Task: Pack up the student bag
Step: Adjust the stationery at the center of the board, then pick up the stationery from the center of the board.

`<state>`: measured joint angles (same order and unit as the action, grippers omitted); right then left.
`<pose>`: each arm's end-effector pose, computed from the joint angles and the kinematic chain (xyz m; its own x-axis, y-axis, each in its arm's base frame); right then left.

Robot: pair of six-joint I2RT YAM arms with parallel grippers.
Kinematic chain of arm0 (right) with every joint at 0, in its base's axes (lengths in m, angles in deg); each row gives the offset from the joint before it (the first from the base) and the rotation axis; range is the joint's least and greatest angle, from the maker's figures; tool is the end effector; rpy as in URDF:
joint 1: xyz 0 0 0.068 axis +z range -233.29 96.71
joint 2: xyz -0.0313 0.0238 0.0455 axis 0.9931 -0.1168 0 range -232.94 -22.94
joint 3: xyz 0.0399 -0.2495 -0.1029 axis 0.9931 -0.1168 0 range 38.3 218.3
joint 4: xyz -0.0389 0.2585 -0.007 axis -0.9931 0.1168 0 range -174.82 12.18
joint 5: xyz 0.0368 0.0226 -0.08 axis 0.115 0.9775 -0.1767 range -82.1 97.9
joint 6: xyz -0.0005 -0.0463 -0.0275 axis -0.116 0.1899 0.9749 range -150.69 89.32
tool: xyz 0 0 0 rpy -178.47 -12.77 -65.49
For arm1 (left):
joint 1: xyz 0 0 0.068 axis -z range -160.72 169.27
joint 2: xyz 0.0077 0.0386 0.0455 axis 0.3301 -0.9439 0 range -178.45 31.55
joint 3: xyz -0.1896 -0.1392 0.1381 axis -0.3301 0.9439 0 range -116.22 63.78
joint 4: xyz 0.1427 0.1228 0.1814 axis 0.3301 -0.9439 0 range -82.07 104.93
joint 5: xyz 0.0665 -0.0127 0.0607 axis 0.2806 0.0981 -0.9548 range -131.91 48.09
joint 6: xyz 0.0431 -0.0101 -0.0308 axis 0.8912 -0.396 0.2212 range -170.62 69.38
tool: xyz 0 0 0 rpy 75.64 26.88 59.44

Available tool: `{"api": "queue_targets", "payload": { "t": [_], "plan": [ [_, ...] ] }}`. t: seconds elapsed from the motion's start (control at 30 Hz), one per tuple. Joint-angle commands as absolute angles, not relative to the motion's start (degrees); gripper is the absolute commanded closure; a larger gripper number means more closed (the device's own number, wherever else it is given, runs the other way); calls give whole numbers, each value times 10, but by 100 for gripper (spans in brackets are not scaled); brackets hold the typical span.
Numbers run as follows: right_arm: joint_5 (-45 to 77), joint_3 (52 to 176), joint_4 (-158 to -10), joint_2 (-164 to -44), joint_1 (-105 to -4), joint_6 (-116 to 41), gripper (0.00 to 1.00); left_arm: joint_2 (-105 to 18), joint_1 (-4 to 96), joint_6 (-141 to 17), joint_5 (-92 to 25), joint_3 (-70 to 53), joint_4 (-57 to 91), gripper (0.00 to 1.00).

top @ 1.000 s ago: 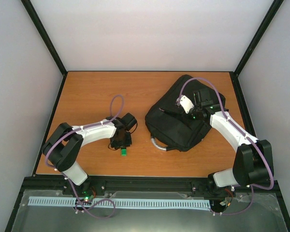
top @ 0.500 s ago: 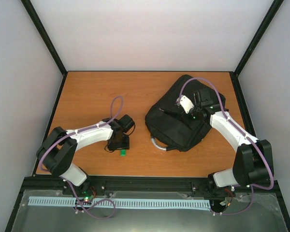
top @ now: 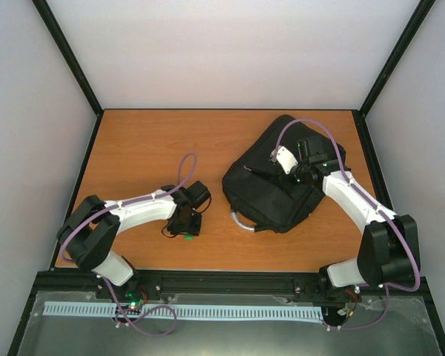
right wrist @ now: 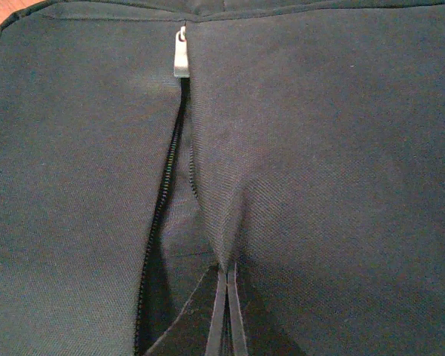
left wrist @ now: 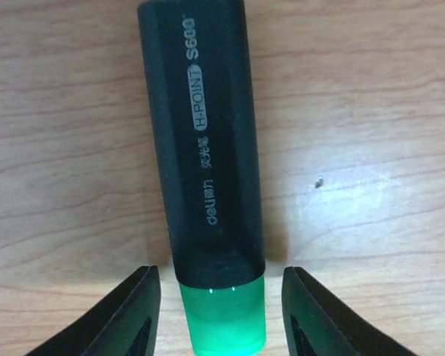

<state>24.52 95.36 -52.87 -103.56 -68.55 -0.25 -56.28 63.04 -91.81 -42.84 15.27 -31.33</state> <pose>0.2747 0.0828 0.2420 -0.4844 -0.6294 -0.6077 -0.7491 0.6572 -0.0835 0.1781 -0.1698 0.1592 -0.9967 0.0431 -0.0685 0.0458 0.9982 -0.0385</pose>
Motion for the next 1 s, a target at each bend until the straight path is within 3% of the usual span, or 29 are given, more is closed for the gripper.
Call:
{"api": "queue_targets", "payload": {
  "t": [0.0,0.4,0.67,0.97],
  "plan": [
    [279,962,-522,-1020,-683,-3,97,-589,632,-908,-431,146,-309,55],
    [277,961,-524,-1018,-683,-3,97,-565,634,-875,-405,109,-315,82],
    [281,960,-526,-1009,-683,0,97,-507,646,-791,-295,37,-276,83],
    [325,949,-532,-966,-683,7,97,-604,648,-722,-148,-78,-216,83]
  ]
}}
